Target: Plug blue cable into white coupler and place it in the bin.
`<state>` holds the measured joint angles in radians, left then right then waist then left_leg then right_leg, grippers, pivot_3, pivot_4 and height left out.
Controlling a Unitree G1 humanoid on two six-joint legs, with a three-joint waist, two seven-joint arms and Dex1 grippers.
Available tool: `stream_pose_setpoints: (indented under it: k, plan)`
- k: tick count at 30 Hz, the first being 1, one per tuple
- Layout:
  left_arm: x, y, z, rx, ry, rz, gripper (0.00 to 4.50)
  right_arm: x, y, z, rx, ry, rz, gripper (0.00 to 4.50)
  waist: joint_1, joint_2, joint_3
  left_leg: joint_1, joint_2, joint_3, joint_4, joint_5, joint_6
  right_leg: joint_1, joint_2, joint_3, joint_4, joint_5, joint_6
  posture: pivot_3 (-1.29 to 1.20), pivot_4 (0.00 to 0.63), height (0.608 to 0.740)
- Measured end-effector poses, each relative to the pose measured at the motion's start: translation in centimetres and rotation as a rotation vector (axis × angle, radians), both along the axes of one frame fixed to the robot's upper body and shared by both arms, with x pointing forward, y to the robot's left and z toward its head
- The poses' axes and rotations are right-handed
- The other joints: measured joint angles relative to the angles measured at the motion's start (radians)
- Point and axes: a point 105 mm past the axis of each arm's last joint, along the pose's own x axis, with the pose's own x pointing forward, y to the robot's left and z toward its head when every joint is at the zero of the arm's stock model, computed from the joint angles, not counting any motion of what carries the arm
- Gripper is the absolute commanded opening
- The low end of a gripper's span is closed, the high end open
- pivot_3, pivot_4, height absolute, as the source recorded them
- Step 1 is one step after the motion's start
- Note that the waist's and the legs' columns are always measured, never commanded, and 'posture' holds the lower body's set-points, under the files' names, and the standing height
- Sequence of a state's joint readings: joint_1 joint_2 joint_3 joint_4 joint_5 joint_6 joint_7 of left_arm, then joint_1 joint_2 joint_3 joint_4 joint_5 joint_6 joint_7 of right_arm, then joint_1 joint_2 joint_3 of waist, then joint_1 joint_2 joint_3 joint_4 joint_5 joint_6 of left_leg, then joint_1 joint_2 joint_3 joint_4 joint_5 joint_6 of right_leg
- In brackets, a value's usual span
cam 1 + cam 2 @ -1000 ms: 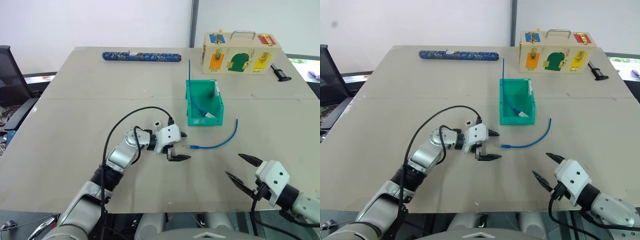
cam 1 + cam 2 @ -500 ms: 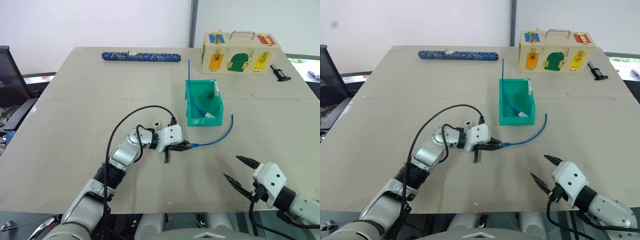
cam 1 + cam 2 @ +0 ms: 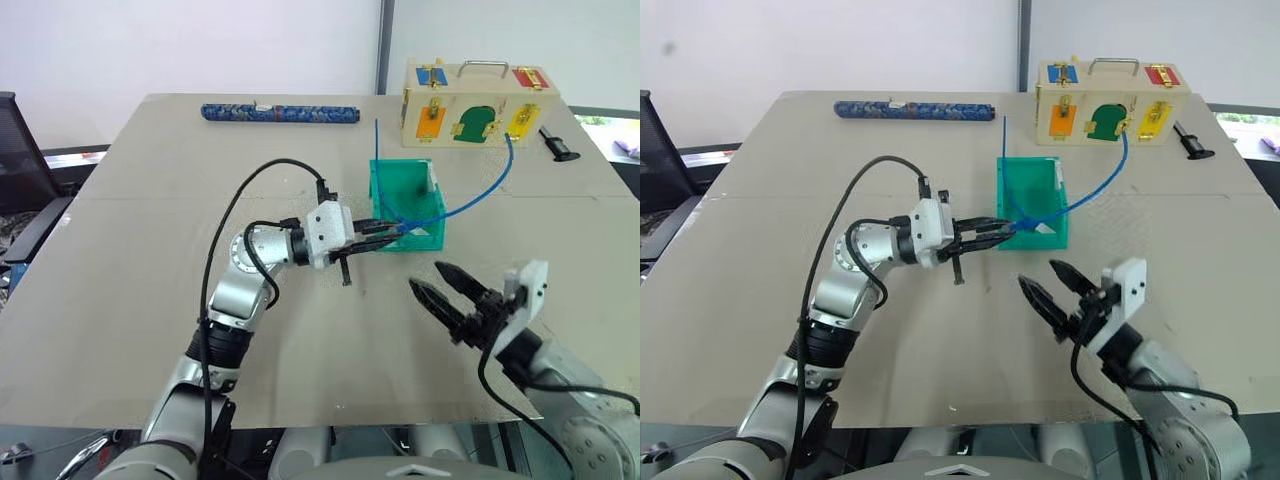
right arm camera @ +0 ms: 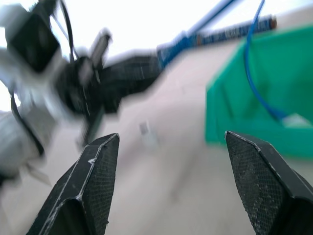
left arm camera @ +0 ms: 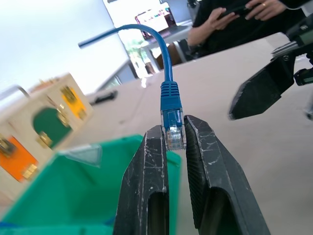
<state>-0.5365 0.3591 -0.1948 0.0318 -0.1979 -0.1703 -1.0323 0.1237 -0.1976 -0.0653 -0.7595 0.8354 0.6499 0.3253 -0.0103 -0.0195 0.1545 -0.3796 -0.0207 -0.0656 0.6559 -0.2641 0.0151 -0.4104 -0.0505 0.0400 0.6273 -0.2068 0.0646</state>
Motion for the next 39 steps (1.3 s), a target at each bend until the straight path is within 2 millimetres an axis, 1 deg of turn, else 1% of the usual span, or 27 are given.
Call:
stream_pose_setpoints:
  k: [2, 3, 5, 8, 12, 15, 26, 29, 31, 39]
  plan:
    - [0.0, 0.0, 0.2, -0.002, -0.030, 0.004, 0.00, 0.9, 0.5, 0.8, 0.069, 0.008, 0.003, 2.83, -0.001, 0.000, 0.000, 0.000, 0.000, 0.000, 0.000, 0.000, 0.000, 0.000, 0.000, 0.000, 0.000, 0.000, 0.000, 0.00, 0.150, 0.740]
    - [-0.1, -0.1, 0.3, -0.003, -0.045, 0.002, 0.00, 1.3, 0.7, 1.4, 0.109, 0.010, 0.007, 2.48, -0.002, 0.000, 0.000, 0.000, 0.000, 0.000, 0.000, 0.000, 0.000, 0.000, 0.000, 0.000, 0.000, 0.000, 0.000, 0.00, 0.150, 0.740]
    - [-0.1, 0.0, 0.3, -0.002, -0.059, 0.003, 0.00, 1.7, 0.7, 2.0, 0.147, 0.014, 0.006, 1.59, -0.001, 0.000, 0.000, 0.000, -0.001, 0.000, 0.000, 0.000, 0.000, 0.000, 0.000, -0.001, 0.000, 0.000, 0.000, 0.00, 0.150, 0.740]
    - [0.0, 0.0, 0.4, -0.005, -0.066, 0.008, 0.00, 2.2, 0.6, 2.4, 0.163, 0.026, 0.002, 1.59, -0.001, 0.000, 0.000, 0.000, -0.001, 0.000, 0.000, 0.000, 0.000, 0.000, 0.000, -0.001, 0.000, 0.000, 0.000, 0.00, 0.150, 0.740]
    - [0.2, -0.1, 1.1, -0.014, -0.086, 0.011, 0.00, 2.3, 0.7, 2.6, 0.143, 0.032, 0.018, 1.59, -0.004, 0.000, 0.000, 0.000, -0.001, 0.000, 0.000, 0.000, 0.000, 0.000, 0.000, 0.000, 0.001, 0.000, 0.000, 0.00, 0.150, 0.740]
    - [0.1, -0.2, 1.1, -0.012, -0.095, 0.008, 0.00, 2.3, 0.8, 2.6, 0.139, 0.035, 0.027, 1.59, -0.004, 0.000, 0.000, 0.000, -0.001, 0.000, 0.000, 0.000, 0.000, 0.000, 0.000, -0.001, 0.001, 0.000, 0.000, 0.00, 0.150, 0.740]
    - [-0.3, 0.1, 0.2, 0.010, -0.097, 0.003, 0.00, 2.4, 0.8, 2.8, 0.174, 0.071, 0.043, 1.59, -0.004, 0.000, 0.000, 0.000, -0.001, 0.000, 0.000, 0.000, 0.000, 0.000, 0.000, 0.000, 0.001, 0.000, 0.000, 0.00, 0.150, 0.740]
    - [-0.4, 0.1, 0.2, 0.012, -0.099, 0.001, 0.00, 2.5, 0.5, 2.8, 0.170, 0.078, 0.037, 0.77, -0.004, 0.000, 0.000, 0.000, -0.001, 0.000, 0.000, 0.000, 0.000, 0.000, 0.000, 0.000, 0.001, 0.000, 0.000, 0.00, 0.150, 0.740]
    - [-0.5, 0.0, 0.3, 0.011, -0.109, -0.002, 0.00, 2.6, 0.3, 2.7, 0.166, 0.080, 0.028, 0.77, -0.004, 0.000, 0.000, 0.000, -0.001, 0.000, 0.000, 0.000, 0.000, 0.000, 0.000, 0.000, 0.001, 0.000, 0.000, 0.00, 0.150, 0.740]
    - [-0.6, -0.1, 0.3, 0.014, -0.119, -0.007, 0.00, 2.4, 0.6, 2.6, 0.155, 0.088, 0.045, 0.77, -0.004, 0.000, 0.000, 0.000, -0.001, 0.000, 0.000, 0.000, 0.000, 0.000, 0.000, 0.000, 0.001, 0.000, 0.000, 0.00, 0.150, 0.740]
